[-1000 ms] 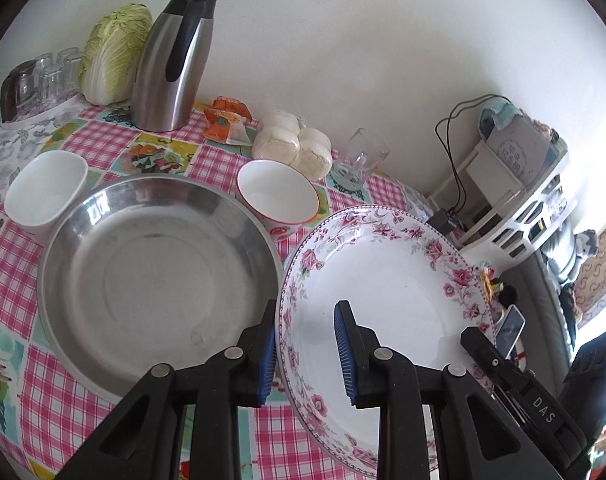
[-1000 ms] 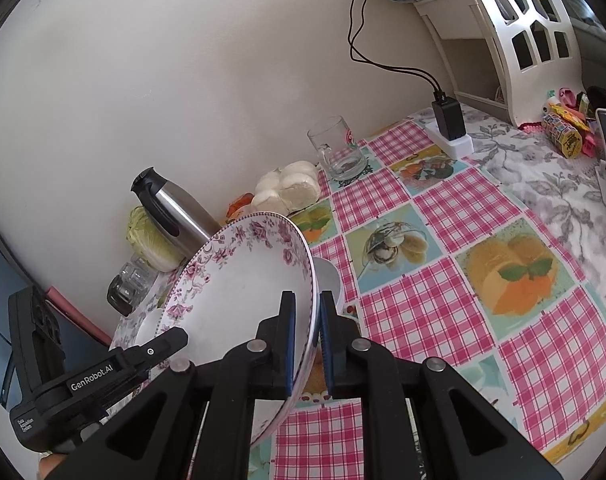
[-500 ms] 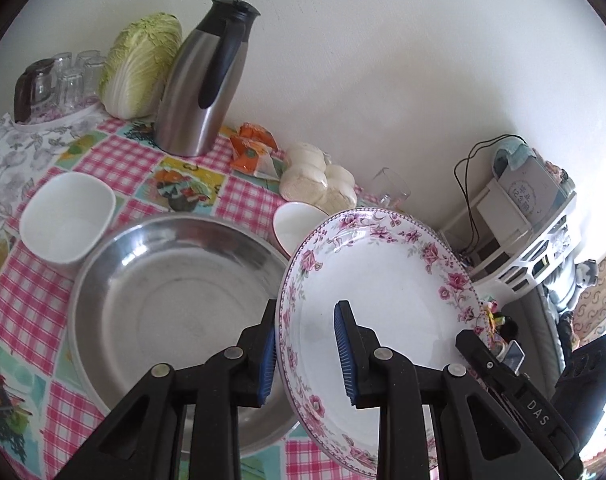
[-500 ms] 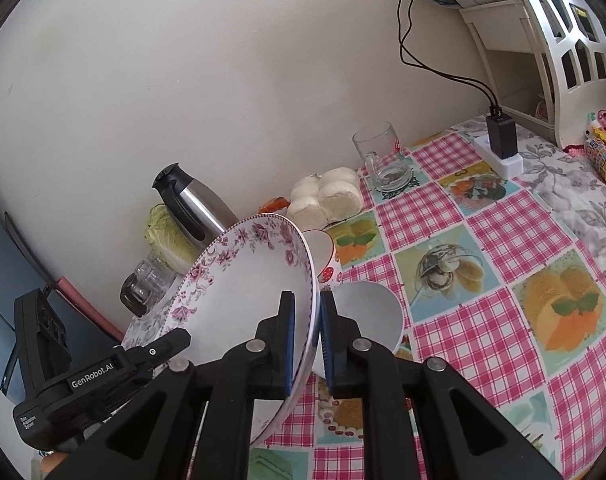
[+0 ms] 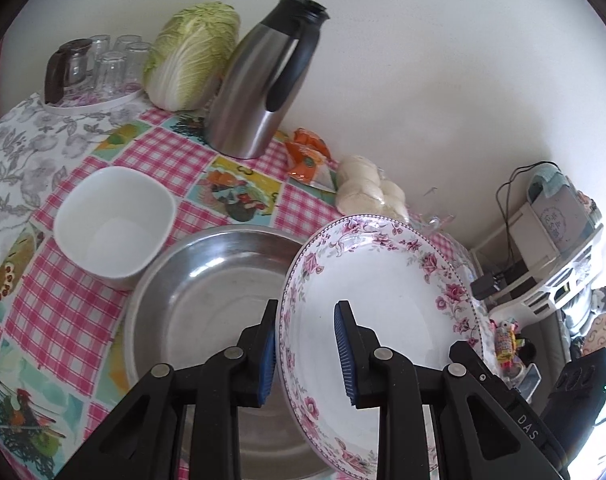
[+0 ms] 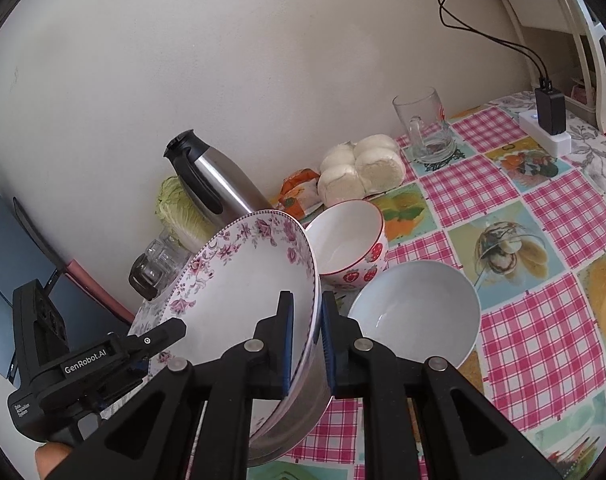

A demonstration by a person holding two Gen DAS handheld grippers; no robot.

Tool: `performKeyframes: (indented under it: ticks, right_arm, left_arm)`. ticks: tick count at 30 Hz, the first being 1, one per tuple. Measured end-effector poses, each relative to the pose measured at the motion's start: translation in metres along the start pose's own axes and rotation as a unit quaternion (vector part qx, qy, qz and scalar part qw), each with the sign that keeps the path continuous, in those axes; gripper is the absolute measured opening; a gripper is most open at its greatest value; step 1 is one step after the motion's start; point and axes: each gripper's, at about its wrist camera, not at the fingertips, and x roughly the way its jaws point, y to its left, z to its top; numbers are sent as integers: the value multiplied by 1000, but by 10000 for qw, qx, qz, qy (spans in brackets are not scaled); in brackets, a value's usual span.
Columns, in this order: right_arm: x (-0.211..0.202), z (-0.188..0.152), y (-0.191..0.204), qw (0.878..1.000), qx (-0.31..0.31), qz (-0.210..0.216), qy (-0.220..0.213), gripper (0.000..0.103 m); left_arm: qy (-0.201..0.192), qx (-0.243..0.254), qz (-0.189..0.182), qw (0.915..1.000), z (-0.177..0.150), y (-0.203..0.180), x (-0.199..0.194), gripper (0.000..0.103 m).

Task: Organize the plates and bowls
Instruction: 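Lower the floral plate into the steel basin with both tools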

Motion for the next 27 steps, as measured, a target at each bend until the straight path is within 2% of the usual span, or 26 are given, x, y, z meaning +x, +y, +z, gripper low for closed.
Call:
performKeyframes:
  ticks: [14,22,27]
  right_arm:
    - [48,-26,21,9978,-118,-219,613,16]
    - [63,-34,20,9956,-127,-476,797,16]
    - [68,-37,18,9943,-118,-587,877,16]
  left_arm:
    - [365,-469,407,9974,-2,59,20,29]
    - [657,-556,488,9951,-9,73,41,29]
    - [672,-583,450,9950,-9,77,46,29]
